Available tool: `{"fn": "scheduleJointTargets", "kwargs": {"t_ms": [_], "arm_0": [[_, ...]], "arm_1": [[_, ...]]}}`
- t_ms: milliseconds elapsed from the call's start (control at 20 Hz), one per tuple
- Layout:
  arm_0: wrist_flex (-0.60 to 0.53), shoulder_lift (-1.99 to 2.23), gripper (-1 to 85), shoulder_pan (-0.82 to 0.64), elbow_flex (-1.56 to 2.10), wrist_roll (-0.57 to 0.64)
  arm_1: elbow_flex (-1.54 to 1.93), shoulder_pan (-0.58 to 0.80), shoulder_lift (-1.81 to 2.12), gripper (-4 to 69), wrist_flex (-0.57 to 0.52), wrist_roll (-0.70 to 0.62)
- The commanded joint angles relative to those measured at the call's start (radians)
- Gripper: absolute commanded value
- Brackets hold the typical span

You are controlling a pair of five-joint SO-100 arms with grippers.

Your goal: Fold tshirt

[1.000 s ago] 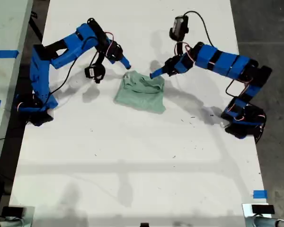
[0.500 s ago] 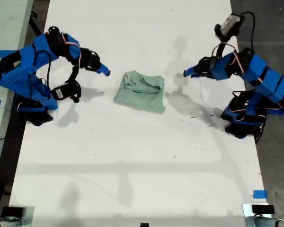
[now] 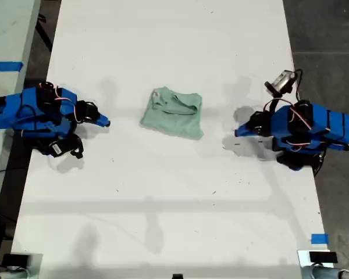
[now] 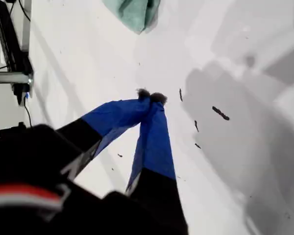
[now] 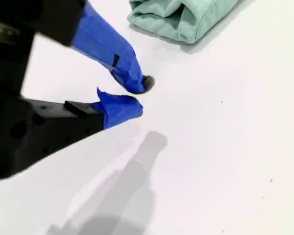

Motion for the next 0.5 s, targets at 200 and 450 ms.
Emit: {"fn": "scheduleJointTargets", "kwargs": {"t_ms": [200,450], "arm_0": [[0.184,0.210,0.1,-0.008,0.132,-0.032],[0.268,0.210,6.2,0.043,0.130,-0.031]], "arm_1": [[0.091,-0.046,0.063,1.3,-0.049,0.135],[0.091,0.026,0.063,1.7,-0.049,-0.276]]}}
